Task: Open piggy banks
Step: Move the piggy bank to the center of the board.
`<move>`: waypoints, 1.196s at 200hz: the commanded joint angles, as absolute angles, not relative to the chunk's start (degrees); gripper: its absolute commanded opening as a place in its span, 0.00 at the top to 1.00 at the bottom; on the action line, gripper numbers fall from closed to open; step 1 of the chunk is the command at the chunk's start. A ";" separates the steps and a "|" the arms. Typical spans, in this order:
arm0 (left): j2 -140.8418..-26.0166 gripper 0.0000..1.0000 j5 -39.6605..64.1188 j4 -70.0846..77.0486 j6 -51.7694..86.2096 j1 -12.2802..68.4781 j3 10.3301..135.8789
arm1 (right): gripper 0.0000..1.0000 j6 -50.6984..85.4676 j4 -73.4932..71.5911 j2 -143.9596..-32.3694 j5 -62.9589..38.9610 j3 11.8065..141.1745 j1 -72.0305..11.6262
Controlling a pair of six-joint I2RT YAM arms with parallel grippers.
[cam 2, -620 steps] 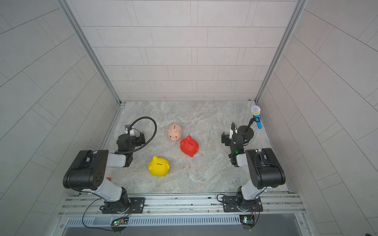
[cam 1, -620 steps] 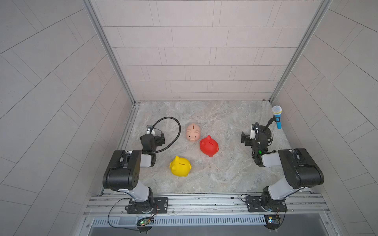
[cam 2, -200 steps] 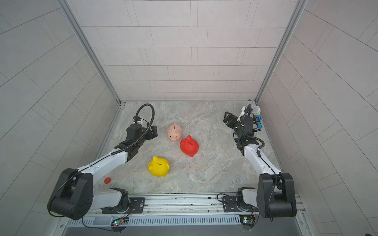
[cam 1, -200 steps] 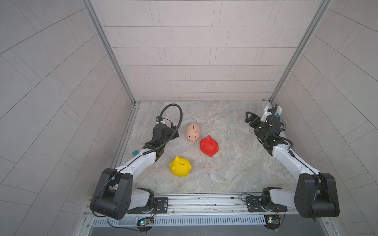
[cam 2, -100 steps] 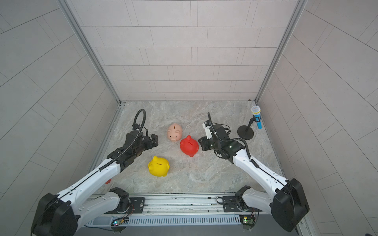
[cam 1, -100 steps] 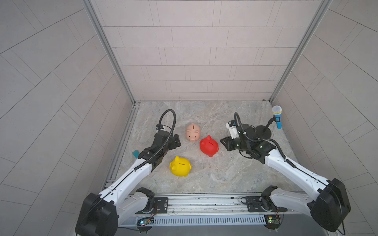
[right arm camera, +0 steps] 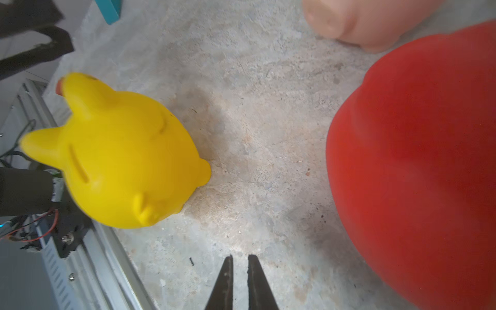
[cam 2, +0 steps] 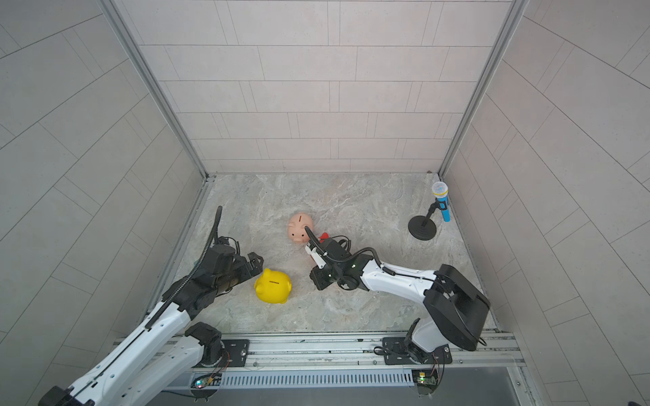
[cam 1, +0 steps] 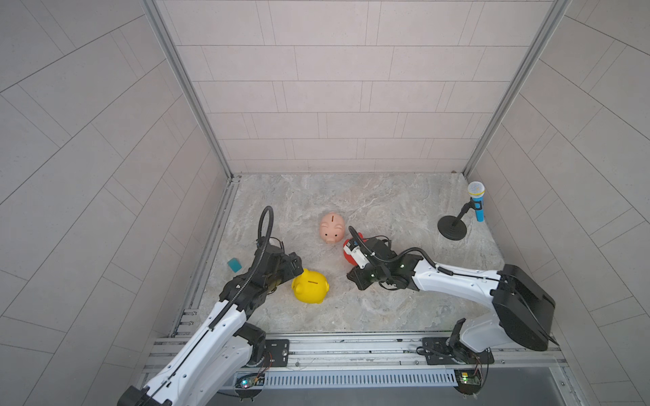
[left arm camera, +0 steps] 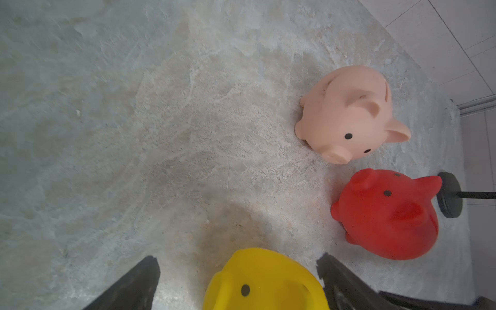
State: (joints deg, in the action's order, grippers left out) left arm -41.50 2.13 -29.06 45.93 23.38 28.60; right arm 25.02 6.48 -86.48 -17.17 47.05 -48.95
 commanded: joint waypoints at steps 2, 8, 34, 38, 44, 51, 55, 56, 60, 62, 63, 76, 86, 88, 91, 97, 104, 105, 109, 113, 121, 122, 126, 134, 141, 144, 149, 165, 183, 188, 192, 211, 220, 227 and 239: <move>-40.02 0.00 6.24 -29.82 51.60 24.46 26.05 | 0.86 23.20 4.14 -89.36 -14.13 49.31 -47.56; -39.56 0.00 6.23 -28.84 52.48 24.99 25.49 | 0.86 23.29 3.84 -90.22 -13.60 49.59 -46.79; -38.71 0.00 6.50 -20.41 57.74 27.54 21.66 | 0.83 23.97 2.72 -93.25 -11.47 50.25 -42.83; -38.82 0.00 6.43 -18.99 58.65 28.02 21.07 | 0.83 24.04 2.70 -93.58 -11.35 50.40 -42.06; -39.37 0.00 6.31 -16.95 59.72 28.76 20.36 | 0.83 24.06 2.64 -93.88 -11.11 50.57 -40.89; -40.09 0.00 6.05 -14.92 60.76 29.60 19.73 | 0.82 24.33 2.41 -94.10 -10.92 50.68 -39.56; -40.67 0.00 5.94 -13.85 61.17 29.98 19.53 | 0.81 24.41 2.17 -94.19 -10.76 50.71 -38.56; -40.72 0.00 5.87 -13.56 61.26 30.20 19.48 | 0.81 24.51 2.10 -94.21 -10.74 50.67 -38.44; -41.40 0.00 5.66 -12.51 61.57 30.67 19.35 | 0.80 24.53 1.83 -94.22 -10.79 50.63 -37.67; -41.77 0.00 5.59 -11.96 61.71 30.89 19.30 | 0.80 24.52 1.73 -94.22 -10.74 50.56 -37.23; -41.98 0.00 5.48 -11.69 61.75 31.00 19.27 | 0.79 24.52 1.70 -94.17 -10.77 50.59 -37.03; -44.06 0.00 4.71 -8.21 62.03 32.53 19.41 | 0.76 24.84 1.26 -94.22 -11.36 50.78 -34.60; -47.16 0.00 4.12 -4.92 61.96 33.56 19.59 | 0.73 25.45 1.01 -94.31 -13.24 51.06 -32.32; -47.69 0.00 3.97 -4.48 61.96 33.68 19.66 | 0.72 25.65 1.04 -94.31 -13.70 51.13 -31.96; -48.47 0.00 3.76 -3.28 62.02 34.05 19.75 | 0.71 25.95 0.95 -94.36 -14.45 51.23 -31.26; -50.05 0.00 3.30 -1.12 62.05 34.56 19.98 | 0.69 26.68 0.80 -94.39 -15.96 51.30 -29.93; -52.07 0.00 2.76 1.39 62.05 35.28 20.24 | 0.66 27.57 0.57 -94.37 -17.82 51.28 -28.65; -52.31 0.00 2.74 1.75 62.05 35.40 20.27 | 0.66 27.67 0.55 -94.34 -18.05 51.31 -28.43; -53.55 0.00 2.44 3.21 62.13 35.79 20.49 | 0.64 28.27 0.53 -94.25 -18.92 51.33 -27.71; -54.77 0.00 2.17 4.67 62.22 36.22 20.70 | 0.63 28.85 0.53 -94.14 -19.74 51.25 -27.01; -57.28 0.00 1.94 7.69 62.23 37.01 21.27 | 0.60 29.79 0.53 -93.84 -21.38 51.05 -25.85; -57.64 0.00 1.94 8.06 62.23 37.09 21.36 | 0.60 29.92 0.53 -93.81 -21.54 51.02 -25.71; -59.04 0.00 1.85 9.36 62.23 37.55 21.67 | 0.59 30.40 0.53 -93.58 -22.19 50.85 -25.25; -61.74 0.00 1.81 11.98 62.01 38.32 22.43 | 0.58 31.25 0.61 -92.99 -23.39 50.40 -24.41; -64.08 0.00 1.89 14.17 61.80 38.87 23.35 | 0.57 31.94 0.62 -92.39 -24.35 49.82 -23.89; -65.20 0.00 2.06 15.13 61.67 39.12 23.78 | 0.57 32.08 0.68 -92.11 -24.75 49.65 -23.71; -66.87 0.00 2.31 16.56 61.41 39.47 24.61 | 0.57 32.44 0.78 -91.56 -25.14 49.20 -23.42; -72.66 0.00 3.74 20.81 60.49 40.03 27.60 | 0.58 33.20 1.84 -89.40 -25.56 47.70 -22.77; -78.26 0.00 5.44 25.51 59.96 40.25 30.98 | 0.65 33.00 4.04 -86.34 -24.43 45.97 -22.28; -79.92 0.00 6.00 26.70 59.84 40.35 31.90 | 0.66 32.81 4.84 -85.42 -23.72 45.38 -22.19; -80.99 0.00 6.46 27.59 59.73 40.39 32.67 | 0.68 32.68 5.39 -84.65 -23.16 45.01 -22.11; -85.73 0.00 8.44 30.43 58.61 40.51 36.28 | 0.77 31.83 7.19 -81.24 -20.43 42.72 -22.06; -87.58 0.00 9.29 31.38 58.13 40.43 38.09 | 0.81 31.56 7.53 -80.26 -19.30 41.88 -22.06; -89.23 0.00 10.03 31.96 57.82 40.44 39.53 | 0.82 31.31 7.69 -79.76 -18.66 41.30 -22.06; -91.41 0.00 11.49 32.96 57.49 40.48 41.70 | 0.82 31.04 7.73 -79.51 -17.68 40.59 -22.06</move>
